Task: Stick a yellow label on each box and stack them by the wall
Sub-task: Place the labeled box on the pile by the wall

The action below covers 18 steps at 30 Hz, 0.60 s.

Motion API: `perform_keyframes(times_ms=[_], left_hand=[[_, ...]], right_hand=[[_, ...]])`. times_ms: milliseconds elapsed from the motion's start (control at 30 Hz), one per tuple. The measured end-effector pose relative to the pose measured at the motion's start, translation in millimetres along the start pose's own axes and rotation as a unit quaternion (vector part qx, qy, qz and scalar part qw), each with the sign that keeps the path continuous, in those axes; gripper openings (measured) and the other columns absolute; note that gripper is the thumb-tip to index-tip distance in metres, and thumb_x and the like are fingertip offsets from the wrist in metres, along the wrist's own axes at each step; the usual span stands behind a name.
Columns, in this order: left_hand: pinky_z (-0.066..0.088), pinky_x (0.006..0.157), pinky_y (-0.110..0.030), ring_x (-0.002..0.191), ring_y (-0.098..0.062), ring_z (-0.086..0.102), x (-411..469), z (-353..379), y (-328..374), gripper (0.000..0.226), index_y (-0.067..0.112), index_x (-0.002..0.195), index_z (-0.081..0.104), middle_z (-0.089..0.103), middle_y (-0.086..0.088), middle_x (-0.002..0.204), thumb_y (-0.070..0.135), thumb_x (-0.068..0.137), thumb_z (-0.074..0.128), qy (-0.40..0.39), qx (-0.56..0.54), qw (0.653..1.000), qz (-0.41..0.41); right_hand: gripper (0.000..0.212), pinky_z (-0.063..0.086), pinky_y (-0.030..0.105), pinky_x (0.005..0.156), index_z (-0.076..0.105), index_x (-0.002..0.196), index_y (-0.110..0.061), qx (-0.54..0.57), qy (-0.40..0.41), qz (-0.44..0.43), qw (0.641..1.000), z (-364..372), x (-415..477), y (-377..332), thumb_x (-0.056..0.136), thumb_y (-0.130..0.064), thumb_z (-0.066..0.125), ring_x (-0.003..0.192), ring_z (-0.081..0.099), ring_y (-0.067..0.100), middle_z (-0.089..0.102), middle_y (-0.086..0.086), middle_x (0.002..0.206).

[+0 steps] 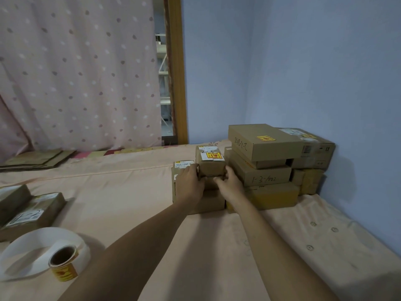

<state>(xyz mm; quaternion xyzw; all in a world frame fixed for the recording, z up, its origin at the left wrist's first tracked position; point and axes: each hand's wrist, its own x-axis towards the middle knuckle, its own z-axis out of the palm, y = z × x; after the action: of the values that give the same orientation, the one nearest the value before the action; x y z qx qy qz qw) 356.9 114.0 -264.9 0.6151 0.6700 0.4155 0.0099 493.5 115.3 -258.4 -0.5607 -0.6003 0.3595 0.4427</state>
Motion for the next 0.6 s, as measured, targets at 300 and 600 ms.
perform_keyframes(times_ms=[300, 600], left_hand=[[0.047, 0.097, -0.04, 0.12, -0.026, 0.054, -7, -47, -13, 0.04, 0.017, 0.132, 0.062, 0.062, -0.004, 0.132, 0.03, 0.094, 0.062, -0.008, 0.024, 0.999, 0.039], [0.047, 0.097, -0.039, 0.119, -0.025, 0.056, -26, -135, -59, 0.046, 0.021, 0.131, 0.064, 0.064, -0.001, 0.13, 0.049, 0.096, 0.052, -0.029, 0.158, 0.986, 0.037]], right_hand=[[0.057, 0.042, 0.046, 0.112, 0.037, 0.153, -0.031, -0.053, 0.068, -0.04, 0.995, -13, -20, -24, 0.1, -0.027, 0.058, 0.141, 0.043, 0.02, 0.046, -0.003, 0.154], [0.057, 0.034, 0.048, 0.115, 0.039, 0.154, -0.026, -0.301, 0.025, -0.117, 0.946, 12, -74, -82, 0.104, -0.053, 0.036, 0.149, 0.03, 0.023, 0.034, -0.004, 0.163]])
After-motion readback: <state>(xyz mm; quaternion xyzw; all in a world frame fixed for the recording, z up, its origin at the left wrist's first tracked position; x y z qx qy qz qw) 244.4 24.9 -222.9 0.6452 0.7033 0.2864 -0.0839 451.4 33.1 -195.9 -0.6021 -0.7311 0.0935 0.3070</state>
